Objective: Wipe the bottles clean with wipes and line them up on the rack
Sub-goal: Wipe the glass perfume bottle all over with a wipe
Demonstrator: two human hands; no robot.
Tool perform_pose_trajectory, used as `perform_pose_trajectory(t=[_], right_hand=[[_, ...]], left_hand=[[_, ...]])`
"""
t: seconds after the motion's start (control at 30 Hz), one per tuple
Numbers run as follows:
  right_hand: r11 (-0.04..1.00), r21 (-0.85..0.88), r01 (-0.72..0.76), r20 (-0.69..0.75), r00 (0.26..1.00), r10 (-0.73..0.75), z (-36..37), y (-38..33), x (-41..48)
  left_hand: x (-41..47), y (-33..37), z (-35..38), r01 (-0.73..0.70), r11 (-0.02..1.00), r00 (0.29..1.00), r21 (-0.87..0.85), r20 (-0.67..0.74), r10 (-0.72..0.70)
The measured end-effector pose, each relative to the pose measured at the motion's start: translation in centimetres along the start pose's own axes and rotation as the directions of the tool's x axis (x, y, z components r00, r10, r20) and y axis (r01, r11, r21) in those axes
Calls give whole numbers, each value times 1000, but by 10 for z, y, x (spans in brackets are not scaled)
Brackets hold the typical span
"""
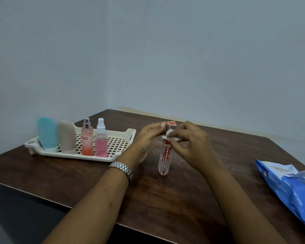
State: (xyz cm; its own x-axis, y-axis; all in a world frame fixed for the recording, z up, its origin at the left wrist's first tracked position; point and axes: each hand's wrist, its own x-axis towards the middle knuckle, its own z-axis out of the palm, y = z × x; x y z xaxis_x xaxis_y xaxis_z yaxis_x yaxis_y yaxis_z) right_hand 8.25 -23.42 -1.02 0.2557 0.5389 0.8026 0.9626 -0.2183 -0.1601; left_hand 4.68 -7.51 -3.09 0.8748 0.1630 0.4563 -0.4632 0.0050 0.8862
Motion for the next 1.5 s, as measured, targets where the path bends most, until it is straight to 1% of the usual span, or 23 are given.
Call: perform_pose_trajectory(t=[0.07, 0.13, 0.2, 0.27, 0.3, 0.43, 0.57, 0.63, 0.73, 0.77, 0.9, 1.07, 1.13, 1.2, 1.27, 1.33, 1.4, 1.47, 1.5], right_hand=[[997, 29, -65, 40, 997, 64, -5, 3, 0], [993, 27, -119, 44, 992, 118, -10, 5, 0], [989, 12, -149, 1, 989, 149, -12, 7, 1], [988, 40, -147, -58, 987, 149, -12, 4, 1], [988, 60, -139, -64, 988, 143, -11, 2, 1], [984, 80, -159, 69, 986, 153, -4, -3, 2], [955, 235, -183, 150, 977, 151, -9, -6, 3], [954, 237, -185, 159, 976, 150, -10, -5, 2], [973, 130, -191, 98, 979, 179, -6, -2, 2], [974, 119, -195, 104, 978, 183, -6, -2, 2], [956, 212, -204, 185, 969, 165, -9, -8, 4], [962, 110, -250, 43, 968, 247, -4, 1, 3], [965, 87, -249, 25, 968, 248, -2, 2, 3], [962, 99, -255, 24, 967, 254, -2, 3, 2], [954, 101, -283, 6, 959, 284, -1, 6, 3], [948, 80, -307, -40, 950, 311, 1, 7, 3], [948, 114, -296, -137, 941, 310, 2, 7, 3], [948, 186, -258, -233, 926, 298, 1, 4, 4], [953, 194, -235, -257, 925, 280, 1, 3, 4]], left_hand=[[-1, 0, 0, -12, 999, 1000, 32, 8, 12], [0, -1, -1, -18, 998, 1000, 55, 14, 17], [0, -1, -1, -10, 997, 1000, 75, 9, 10], [0, -1, -2, -6, 997, 1000, 77, 5, 6], [0, -1, -2, -7, 997, 1000, 74, 9, 6], [-2, 1, -1, 18, 997, 1000, 79, 20, -20], [-5, 2, 0, 35, 992, 999, 119, 20, -37], [-5, 2, 1, 40, 992, 999, 121, 22, -43], [-5, 3, 2, 41, 993, 999, 113, 21, -43], [-4, 2, 2, 40, 993, 999, 111, 18, -43], [-5, 2, 1, 26, 990, 999, 141, 37, -32], [-3, 2, 3, 19, 981, 999, 192, 24, -24], [-4, 1, 1, 3, 976, 998, 219, 57, -15], [-5, 0, 0, 20, 972, 993, 233, 105, -46], [-4, -5, -2, 53, 957, 991, 287, 105, -86], [-2, -11, -3, 61, 927, 992, 369, 78, -97], [-1, -14, -3, 72, 907, 994, 415, 50, -102], [-2, -13, -2, 83, 907, 993, 414, 39, -109], [-3, -12, -2, 90, 908, 993, 410, 37, -115]])
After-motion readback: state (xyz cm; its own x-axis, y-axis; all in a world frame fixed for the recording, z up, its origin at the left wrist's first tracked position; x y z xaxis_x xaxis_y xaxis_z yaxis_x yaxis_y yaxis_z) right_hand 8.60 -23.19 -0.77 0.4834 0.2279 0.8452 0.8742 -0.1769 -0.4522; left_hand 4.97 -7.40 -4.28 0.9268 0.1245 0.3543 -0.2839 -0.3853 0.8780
